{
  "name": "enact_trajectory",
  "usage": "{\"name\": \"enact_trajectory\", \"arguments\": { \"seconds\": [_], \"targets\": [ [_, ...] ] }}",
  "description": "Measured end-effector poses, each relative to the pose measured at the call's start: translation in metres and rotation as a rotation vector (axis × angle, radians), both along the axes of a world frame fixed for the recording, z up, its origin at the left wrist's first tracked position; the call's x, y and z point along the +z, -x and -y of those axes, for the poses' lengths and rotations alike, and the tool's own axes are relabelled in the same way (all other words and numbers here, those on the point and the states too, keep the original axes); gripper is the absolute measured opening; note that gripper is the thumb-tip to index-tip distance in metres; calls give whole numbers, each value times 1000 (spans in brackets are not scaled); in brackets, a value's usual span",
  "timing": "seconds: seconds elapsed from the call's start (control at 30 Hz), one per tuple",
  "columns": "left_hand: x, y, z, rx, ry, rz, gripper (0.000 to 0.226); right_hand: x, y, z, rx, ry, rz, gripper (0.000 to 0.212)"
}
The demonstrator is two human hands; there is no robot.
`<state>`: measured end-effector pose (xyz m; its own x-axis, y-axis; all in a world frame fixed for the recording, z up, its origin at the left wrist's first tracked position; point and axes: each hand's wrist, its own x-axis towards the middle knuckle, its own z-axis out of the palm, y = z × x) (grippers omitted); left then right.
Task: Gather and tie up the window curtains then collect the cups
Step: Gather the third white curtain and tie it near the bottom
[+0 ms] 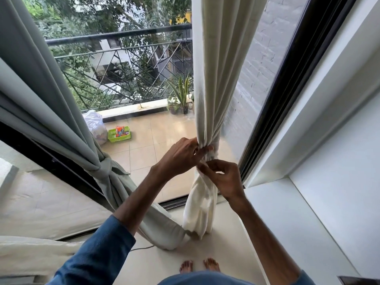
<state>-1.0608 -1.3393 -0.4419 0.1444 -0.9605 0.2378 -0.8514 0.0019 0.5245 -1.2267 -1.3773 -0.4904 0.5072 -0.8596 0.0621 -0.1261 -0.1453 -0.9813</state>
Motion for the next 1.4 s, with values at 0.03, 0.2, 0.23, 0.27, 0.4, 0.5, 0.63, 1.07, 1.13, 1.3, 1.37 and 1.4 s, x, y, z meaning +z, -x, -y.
{"name": "enact_trajectory", "arguments": {
  "seconds": [0.03, 0.2, 0.23, 0.27, 0.4, 0.5, 0.63, 1.07, 1.13, 1.3, 1.37, 1.4],
  "targets": [
    [-1, -1, -2, 29, 4, 65, 34, 1, 1, 0, 0, 13, -13, 19],
    [-6, -11, -4, 70, 80, 190, 34, 8, 4, -2, 51, 145, -70, 18],
    [-5, -11, -4, 60, 68, 140, 34, 8, 4, -1, 43, 189, -94, 17],
    [-4, -11, -4, 55, 49, 75, 34, 8, 5, 0, 27, 243, -113, 16],
    [-2, -10, -3, 56, 26, -40, 34, 11, 10, 9, -86, 432, -140, 13],
    [-1, -8, -2, 68, 47, -40, 34, 16, 11, 12, -83, 402, -136, 13],
    [4, -2, -1, 110, 65, -45, 34, 19, 0, -2, 28, 248, -113, 14],
    [3, -4, -7, 87, 94, -130, 22, 15, -10, -17, 76, 280, -245, 17],
    [2, -7, -10, 59, 99, -172, 12, 16, -2, -9, 111, 279, -257, 17],
    [0, -15, -11, 7, 61, -277, 20, 20, 20, 22, 81, 292, -259, 13],
    [0, -16, -11, -1, 48, -289, 21, 26, 27, 31, 51, 308, -238, 10],
    [-1, -17, -10, -4, 37, -291, 21, 28, 30, 36, 53, 311, -227, 8]
  ]
}}
